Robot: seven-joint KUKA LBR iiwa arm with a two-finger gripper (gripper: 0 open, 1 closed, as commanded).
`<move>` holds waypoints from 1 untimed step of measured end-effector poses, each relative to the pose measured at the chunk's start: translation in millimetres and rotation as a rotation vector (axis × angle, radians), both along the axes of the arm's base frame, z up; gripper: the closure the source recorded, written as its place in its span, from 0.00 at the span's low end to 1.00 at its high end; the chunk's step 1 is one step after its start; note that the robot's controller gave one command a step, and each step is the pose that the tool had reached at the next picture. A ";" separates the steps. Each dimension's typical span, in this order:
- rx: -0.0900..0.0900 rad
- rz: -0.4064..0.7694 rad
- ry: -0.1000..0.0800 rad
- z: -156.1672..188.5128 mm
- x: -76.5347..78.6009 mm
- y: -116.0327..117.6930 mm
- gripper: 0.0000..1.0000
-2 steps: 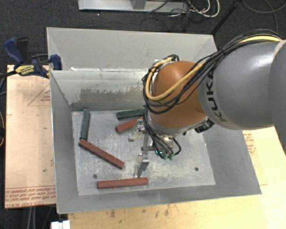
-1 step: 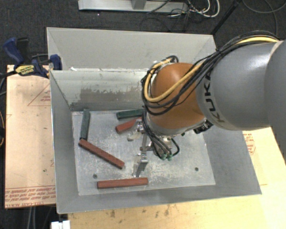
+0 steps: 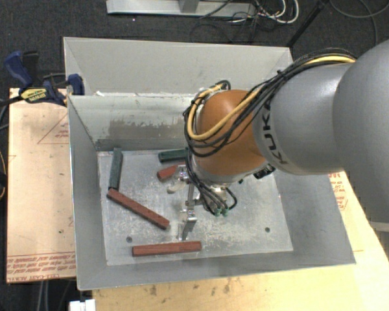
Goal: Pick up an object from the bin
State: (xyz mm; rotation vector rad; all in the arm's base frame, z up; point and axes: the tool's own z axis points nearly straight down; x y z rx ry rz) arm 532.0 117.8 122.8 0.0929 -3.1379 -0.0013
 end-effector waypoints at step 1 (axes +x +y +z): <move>0.005 0.092 -0.016 -42.6 -36.5 16.5 1.00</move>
Offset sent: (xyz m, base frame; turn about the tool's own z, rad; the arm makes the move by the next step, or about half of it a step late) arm 0.0000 0.0000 0.0000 0.0000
